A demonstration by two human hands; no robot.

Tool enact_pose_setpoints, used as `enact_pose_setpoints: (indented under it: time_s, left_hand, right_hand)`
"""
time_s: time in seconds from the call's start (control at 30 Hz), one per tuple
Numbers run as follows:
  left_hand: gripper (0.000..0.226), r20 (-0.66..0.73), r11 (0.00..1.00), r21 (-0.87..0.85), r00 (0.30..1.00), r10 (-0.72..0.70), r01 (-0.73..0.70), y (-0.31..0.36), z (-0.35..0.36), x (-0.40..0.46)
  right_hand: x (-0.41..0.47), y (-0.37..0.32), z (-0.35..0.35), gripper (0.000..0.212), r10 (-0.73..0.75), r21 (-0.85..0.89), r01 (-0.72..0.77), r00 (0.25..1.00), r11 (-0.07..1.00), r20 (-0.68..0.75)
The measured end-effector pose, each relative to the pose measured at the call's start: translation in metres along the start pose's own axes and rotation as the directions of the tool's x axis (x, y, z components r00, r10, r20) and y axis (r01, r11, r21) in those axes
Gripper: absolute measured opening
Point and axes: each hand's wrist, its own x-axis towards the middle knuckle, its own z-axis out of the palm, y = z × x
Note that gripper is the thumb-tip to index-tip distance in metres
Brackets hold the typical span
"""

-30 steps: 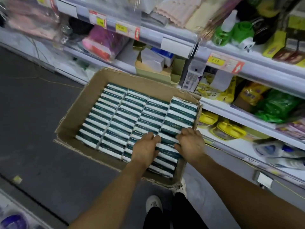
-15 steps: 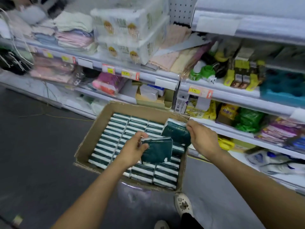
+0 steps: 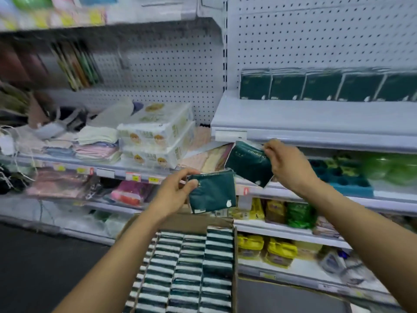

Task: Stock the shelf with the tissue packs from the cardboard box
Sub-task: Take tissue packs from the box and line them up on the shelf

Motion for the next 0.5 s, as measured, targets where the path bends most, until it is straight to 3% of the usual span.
enact_pose_setpoints:
  time_s: [0.23,0.4,0.5]
  left_hand:
    - [0.020,-0.063,0.981,-0.163,0.993,0.095,-0.104,0.075,0.008,0.071]
    - [0.020,-0.153,0.966,-0.233,0.985,0.078,-0.112,0.102,0.019,0.128]
    - [0.021,-0.175,0.957,-0.262,0.981,0.080,-0.124,0.112,0.027,0.158]
  right_hand:
    - [0.068,0.035,-0.063,0.017,-0.062,-0.104,0.044,0.982,0.994,-0.176]
    - [0.122,0.070,-0.076,0.021,-0.003,-0.150,-0.019,0.989,0.989,-0.149]
    - [0.141,0.085,-0.068,0.031,-0.028,-0.097,0.018,0.994,0.995,-0.105]
